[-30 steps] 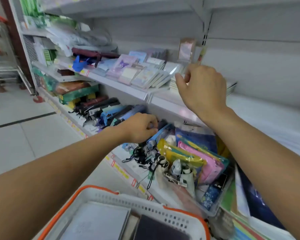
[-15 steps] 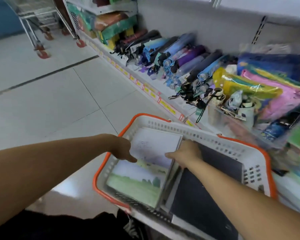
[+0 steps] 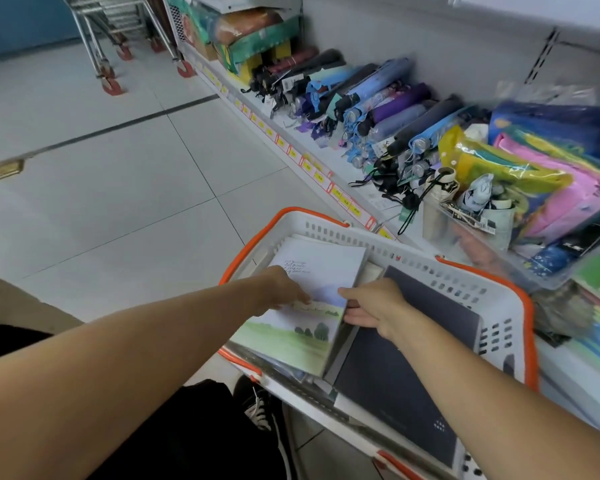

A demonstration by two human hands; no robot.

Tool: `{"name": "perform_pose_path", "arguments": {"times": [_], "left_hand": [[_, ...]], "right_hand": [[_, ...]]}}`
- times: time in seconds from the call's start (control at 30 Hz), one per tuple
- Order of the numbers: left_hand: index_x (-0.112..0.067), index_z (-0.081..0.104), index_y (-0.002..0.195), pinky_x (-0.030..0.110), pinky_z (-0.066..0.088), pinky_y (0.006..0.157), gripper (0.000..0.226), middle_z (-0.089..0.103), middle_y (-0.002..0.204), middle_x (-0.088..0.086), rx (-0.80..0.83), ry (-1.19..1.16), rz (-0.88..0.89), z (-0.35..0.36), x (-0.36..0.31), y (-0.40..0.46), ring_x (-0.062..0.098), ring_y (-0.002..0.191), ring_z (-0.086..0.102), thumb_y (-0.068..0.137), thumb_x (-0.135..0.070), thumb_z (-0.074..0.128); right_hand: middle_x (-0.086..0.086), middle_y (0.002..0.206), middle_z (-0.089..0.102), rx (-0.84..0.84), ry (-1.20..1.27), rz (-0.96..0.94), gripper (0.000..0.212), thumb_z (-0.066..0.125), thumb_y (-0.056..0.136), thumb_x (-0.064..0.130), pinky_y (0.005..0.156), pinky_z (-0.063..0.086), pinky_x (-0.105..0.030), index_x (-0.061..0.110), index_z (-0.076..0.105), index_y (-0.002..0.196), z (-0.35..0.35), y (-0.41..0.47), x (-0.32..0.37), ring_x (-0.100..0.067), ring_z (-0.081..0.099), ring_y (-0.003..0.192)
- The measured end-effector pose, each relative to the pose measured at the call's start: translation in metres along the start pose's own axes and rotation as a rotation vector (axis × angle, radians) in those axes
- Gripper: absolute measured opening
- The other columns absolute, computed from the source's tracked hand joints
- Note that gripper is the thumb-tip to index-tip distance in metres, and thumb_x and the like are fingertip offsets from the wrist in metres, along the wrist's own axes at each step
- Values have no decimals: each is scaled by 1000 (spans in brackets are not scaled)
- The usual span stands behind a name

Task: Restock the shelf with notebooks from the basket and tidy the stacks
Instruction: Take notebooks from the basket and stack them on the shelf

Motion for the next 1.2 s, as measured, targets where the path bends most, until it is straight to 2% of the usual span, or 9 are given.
{"name": "perform_pose_path", "arguments": {"times": [0.17, 0.33, 0.53, 0.6, 0.73, 0.83, 1.0, 1.13, 1.2], "left_hand": [[-6, 47, 136, 36, 40, 107, 74, 49, 136, 11, -78, 216, -34, -11, 8, -8, 27, 124, 48, 80, -47, 75], [-12, 50, 133, 40, 50, 95, 102, 47, 132, 5, -180, 255, -31, -12, 18, -7, 26, 110, 54, 52, -62, 86], [-22, 66, 107, 21, 43, 66, 49, 50, 107, -3, -46, 208, 129, 6, -1, -11, 11, 86, 51, 72, -54, 78], [-21, 69, 112, 17, 40, 67, 40, 53, 110, -5, -28, 169, 156, 8, -6, -9, 9, 89, 50, 82, -46, 73], [-14, 52, 133, 33, 47, 99, 63, 58, 124, 3, -53, 121, 71, -9, 7, -1, 24, 114, 57, 82, -45, 72], [-11, 54, 125, 40, 50, 98, 64, 63, 113, 7, -62, 111, 13, -16, 14, 2, 25, 105, 60, 73, -35, 83], [-10, 54, 125, 39, 52, 94, 86, 61, 114, 8, -147, 236, -70, -18, 16, -2, 28, 104, 59, 56, -42, 92], [-11, 59, 112, 39, 55, 88, 68, 65, 106, 6, -120, 24, -44, -15, 15, -3, 27, 98, 63, 56, -29, 94], [-8, 62, 117, 48, 56, 88, 52, 69, 107, 11, 51, -220, -6, -8, 10, -5, 31, 98, 66, 70, -11, 84]], "right_hand": [[-14, 84, 65, -54, -30, -48, 15, 69, 91, 7, 56, 59, -28, 0, 59, 99, 6, -4, -13, -19, 65, 67], [-19, 94, 68, -163, -7, 8, 14, 62, 88, 6, 64, 59, -37, 0, 62, 101, -18, -2, -17, -30, 68, 82], [-15, 111, 71, -39, 128, -54, 22, 67, 92, 10, 66, 54, -34, 4, 67, 112, -55, 2, -10, -26, 68, 86], [-11, 115, 70, -7, 145, -97, 26, 63, 94, 7, 66, 53, -33, 6, 64, 120, -72, 1, -9, -24, 68, 89], [-10, 112, 72, 74, 234, -96, 22, 59, 97, 11, 62, 59, -32, 9, 66, 117, -107, -5, -19, -24, 73, 85], [-9, 107, 73, 96, 333, -69, 23, 57, 98, 15, 59, 61, -35, 18, 64, 120, -119, -6, -25, -27, 73, 82], [-14, 108, 74, 118, 449, -60, 37, 58, 94, 17, 72, 62, -44, 8, 61, 130, -112, -1, -30, -28, 75, 83], [-15, 101, 75, 124, 470, -42, 39, 59, 94, 19, 68, 62, -43, 6, 61, 130, -109, 0, -32, -28, 75, 80], [-14, 101, 76, 133, 490, -46, 40, 59, 94, 20, 65, 62, -42, 7, 60, 132, -108, -1, -32, -28, 75, 80]]}}
Point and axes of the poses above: each hand's wrist, its own y-axis towards the middle knuckle, its own z-axis out of the palm, x = y × z, the point moved 6 cm from there along y, towards the middle knuckle
